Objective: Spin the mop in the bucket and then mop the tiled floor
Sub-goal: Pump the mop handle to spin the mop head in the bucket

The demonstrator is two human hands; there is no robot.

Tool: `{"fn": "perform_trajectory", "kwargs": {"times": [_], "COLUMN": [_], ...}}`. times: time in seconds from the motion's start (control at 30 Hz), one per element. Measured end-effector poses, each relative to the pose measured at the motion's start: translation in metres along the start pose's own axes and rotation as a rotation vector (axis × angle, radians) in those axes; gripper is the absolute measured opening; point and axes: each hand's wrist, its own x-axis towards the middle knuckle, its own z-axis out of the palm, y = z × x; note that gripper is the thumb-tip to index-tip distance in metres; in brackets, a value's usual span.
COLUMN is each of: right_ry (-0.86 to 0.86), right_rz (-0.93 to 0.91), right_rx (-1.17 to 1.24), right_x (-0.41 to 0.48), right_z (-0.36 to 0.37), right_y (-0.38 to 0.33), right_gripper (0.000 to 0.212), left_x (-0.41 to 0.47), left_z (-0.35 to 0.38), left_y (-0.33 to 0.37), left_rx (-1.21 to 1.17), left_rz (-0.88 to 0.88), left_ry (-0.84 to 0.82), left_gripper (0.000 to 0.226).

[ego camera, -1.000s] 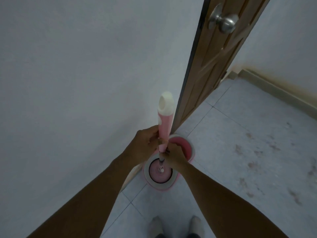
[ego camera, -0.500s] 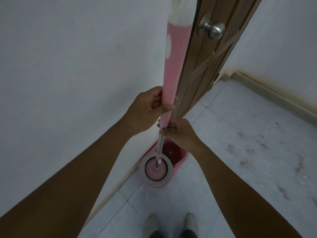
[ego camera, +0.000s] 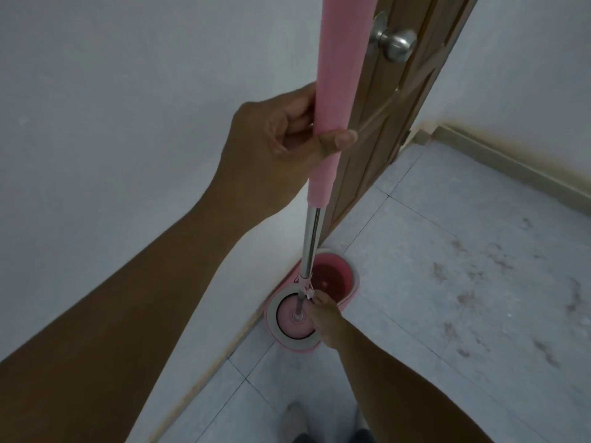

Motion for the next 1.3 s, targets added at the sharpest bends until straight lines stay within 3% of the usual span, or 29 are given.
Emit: {"fn": "perform_trajectory", "kwargs": {"times": [0.2, 0.4, 0.5, 0.67, 0.73, 0.8, 0.9, 1.0, 1.13, 1.3], "right_ry": [0.058, 0.174, 0.169, 0.04, 0.004, 0.032, 0.042, 0.138, 0.212, 0.221], "right_rz": [0.025, 0.174, 0.163, 0.136, 0.098, -0.059, -0.327, -0.495, -0.567, -0.609], "right_rx": [0.153, 0.553, 0.798, 0.888, 0.689, 0.348, -0.007, -0.276, -0.483, -0.51], "right_x": [-0.015, -0.027, -0.039, -0.046, -0.048, -0.05, -0.072, -0.1, -0.126, -0.145], "right_z": [-0.007, -0.02, -0.018, -0.012, -0.021, -0.026, -0.021, -0.018, -0.029, -0.037], "right_y": [-0.026, -0.036, -0.054, -0.064, -0.057, -0.055, -0.071, -0.094, -0.109, -0.122], "right_gripper": [0.021, 0.018, 0.026, 0.03, 0.023, 0.022, 0.043, 0.03, 0.017, 0.019], "left_x": [0.003, -0.006, -0.011, -0.014, -0.014, -0.016, -0.019, -0.023, -0.029, -0.022], "left_z": [-0.001, 0.001, 0.007, 0.012, 0.01, 0.007, 0.007, 0.009, 0.007, -0.004], "left_y": [0.002, -0.004, -0.004, 0.003, 0.004, 0.008, 0.015, 0.023, 0.04, 0.069], "left_rx": [0.012, 0.005, -0.007, 0.0, 0.011, 0.022, 0.018, 0.032, 0.03, -0.005], "left_rz": [0.028, -0.033, -0.047, -0.059, -0.061, -0.064, -0.084, -0.09, -0.085, -0.013], "left_ry": [0.059, 0.081, 0.072, 0.057, 0.074, 0.096, 0.107, 0.101, 0.096, 0.117], "left_gripper": [0.051, 0.05, 0.05, 0.05, 0.05, 0.052, 0.055, 0.054, 0.054, 0.052]}}
